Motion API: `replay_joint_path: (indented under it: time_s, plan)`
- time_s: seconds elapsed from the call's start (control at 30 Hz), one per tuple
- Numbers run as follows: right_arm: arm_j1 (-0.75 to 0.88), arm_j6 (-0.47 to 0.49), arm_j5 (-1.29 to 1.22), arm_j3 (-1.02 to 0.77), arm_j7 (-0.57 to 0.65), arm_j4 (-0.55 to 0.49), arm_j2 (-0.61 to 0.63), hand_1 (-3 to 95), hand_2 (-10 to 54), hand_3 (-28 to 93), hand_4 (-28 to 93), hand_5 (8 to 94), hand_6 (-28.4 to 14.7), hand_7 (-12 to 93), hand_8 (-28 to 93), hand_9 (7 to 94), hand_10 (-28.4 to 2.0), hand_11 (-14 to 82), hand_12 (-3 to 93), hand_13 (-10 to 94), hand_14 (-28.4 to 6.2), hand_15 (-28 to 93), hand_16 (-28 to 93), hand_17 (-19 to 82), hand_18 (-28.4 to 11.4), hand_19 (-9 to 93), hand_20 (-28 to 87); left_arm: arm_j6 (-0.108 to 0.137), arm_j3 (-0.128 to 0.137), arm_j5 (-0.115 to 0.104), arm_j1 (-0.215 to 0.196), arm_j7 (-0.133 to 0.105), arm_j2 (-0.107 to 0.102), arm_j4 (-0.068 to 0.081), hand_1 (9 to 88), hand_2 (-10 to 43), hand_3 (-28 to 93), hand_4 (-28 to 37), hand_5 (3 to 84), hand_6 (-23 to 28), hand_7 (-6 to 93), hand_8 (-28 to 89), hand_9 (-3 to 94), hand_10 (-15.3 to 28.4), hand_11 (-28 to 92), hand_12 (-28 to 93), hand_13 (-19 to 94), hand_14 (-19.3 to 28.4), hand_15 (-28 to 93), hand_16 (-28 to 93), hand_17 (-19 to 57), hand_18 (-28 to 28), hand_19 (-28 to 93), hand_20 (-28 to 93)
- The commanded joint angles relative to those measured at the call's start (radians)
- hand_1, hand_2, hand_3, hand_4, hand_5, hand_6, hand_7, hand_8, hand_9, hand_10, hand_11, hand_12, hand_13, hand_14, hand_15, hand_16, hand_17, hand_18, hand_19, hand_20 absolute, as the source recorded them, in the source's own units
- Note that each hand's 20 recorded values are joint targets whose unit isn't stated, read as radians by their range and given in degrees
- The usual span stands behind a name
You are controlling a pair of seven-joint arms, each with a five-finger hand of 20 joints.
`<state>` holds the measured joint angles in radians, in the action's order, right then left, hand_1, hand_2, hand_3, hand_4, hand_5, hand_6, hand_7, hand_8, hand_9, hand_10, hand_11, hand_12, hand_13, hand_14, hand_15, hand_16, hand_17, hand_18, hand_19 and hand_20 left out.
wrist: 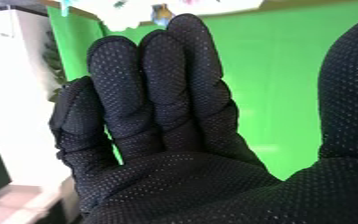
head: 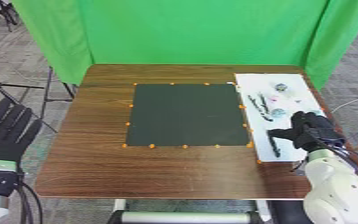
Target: Arrange flowers
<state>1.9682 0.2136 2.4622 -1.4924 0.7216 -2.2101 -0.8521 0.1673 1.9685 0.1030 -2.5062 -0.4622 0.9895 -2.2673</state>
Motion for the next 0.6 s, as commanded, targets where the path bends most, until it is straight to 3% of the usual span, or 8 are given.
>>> replay_joint_path:
  time_s: [0.03, 0.17, 0.6]
  plan:
    - [-0.121, 0.172, -0.12, 0.059, -0.032, 0.083, 0.141, 15.9, -7.6, 67, -26, 55.5, -6.3, 68, -16, 60.8, -18.6, 55.0, 41.4, 54, -19.6, 69, 30, 27, -25.8, 84, 46, 0.001, 0.004, 0.007, -0.02, 0.004, -0.001, -0.007, 24.6, 12.7, 64, -28.3, 33.6, 7.1, 11.7, -9, 32.1, 13.6, 19, 11, 18, 10.8, 24, -8, -4.5, 10.7, 24, 9]
    - [-0.149, 0.201, -0.132, 0.092, -0.037, 0.109, 0.146, 15.2, -4.2, 64, -27, 57.8, -6.6, 63, -17, 62.6, -18.6, 52.7, 39.3, 55, -19.5, 67, 29, 29, -25.5, 86, 46, 0.023, 0.002, 0.0, -0.022, 0.01, -0.001, -0.012, 25.4, 12.8, 63, -28.3, 32.0, 6.8, 11.6, -9, 31.9, 13.6, 19, 11, 18, 10.9, 24, -8, -4.6, 10.8, 24, 9]
    - [-0.216, 0.341, -0.189, 0.187, -0.006, 0.183, 0.127, 16.0, -1.3, 65, -26, 60.5, -6.3, 52, -14, 66.0, -18.6, 45.3, 35.2, 57, -18.8, 61, 25, 29, -25.8, 87, 44, 0.022, 0.0, -0.005, -0.021, 0.012, 0.001, -0.01, 25.0, 13.2, 63, -28.3, 30.6, 7.0, 12.0, -9, 31.3, 14.1, 19, 12, 18, 11.7, 25, -8, -5.0, 11.3, 25, 9]
